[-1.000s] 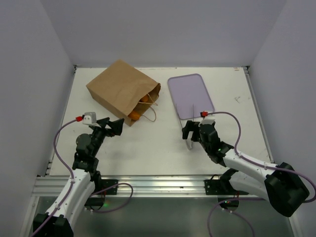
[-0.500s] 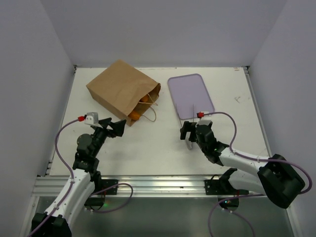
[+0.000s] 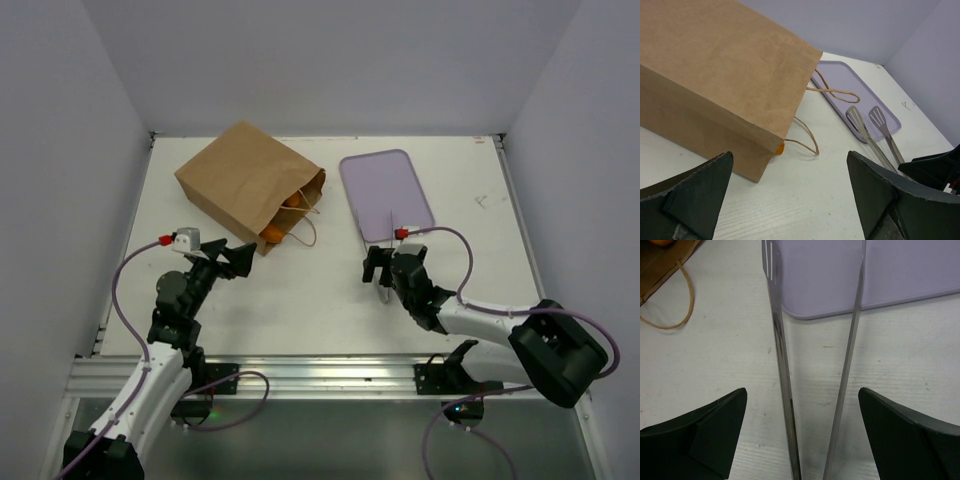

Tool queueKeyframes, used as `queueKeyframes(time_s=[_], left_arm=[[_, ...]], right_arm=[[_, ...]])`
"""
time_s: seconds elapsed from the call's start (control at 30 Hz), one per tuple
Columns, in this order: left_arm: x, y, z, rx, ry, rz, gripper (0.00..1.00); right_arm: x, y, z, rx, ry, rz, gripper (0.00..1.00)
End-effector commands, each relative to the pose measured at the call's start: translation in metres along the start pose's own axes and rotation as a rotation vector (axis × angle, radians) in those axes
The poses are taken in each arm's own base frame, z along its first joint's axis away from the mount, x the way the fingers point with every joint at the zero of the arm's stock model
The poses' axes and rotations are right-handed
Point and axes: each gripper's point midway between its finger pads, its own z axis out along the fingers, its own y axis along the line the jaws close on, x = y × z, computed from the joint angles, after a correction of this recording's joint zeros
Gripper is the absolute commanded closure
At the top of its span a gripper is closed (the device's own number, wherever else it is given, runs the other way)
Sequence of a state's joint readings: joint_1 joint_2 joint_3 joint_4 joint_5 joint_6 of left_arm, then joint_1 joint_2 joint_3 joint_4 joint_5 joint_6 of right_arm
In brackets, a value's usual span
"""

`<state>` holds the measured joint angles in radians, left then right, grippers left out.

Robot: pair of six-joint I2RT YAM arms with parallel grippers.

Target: Take the fake bread out of the paper bag

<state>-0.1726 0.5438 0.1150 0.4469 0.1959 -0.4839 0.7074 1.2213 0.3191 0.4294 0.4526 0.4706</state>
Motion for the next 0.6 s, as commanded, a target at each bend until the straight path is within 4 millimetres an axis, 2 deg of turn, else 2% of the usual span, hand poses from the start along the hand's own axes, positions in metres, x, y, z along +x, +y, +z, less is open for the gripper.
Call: queueKeyframes(time_s=[0.0,0.57], left_arm=[[-0.013,-0.009,0.002,0.032,-0.024,0.038,0.0],[-0.012,-0.012,0.002,0.051,-0.024,0.042,0.0]], right_arm=[[-0.011,0.003,0.004,0.011,-0.059,0.017,0.02],[0.003,-0.004,0.014,0.046,-0.078,0.008,0.03]])
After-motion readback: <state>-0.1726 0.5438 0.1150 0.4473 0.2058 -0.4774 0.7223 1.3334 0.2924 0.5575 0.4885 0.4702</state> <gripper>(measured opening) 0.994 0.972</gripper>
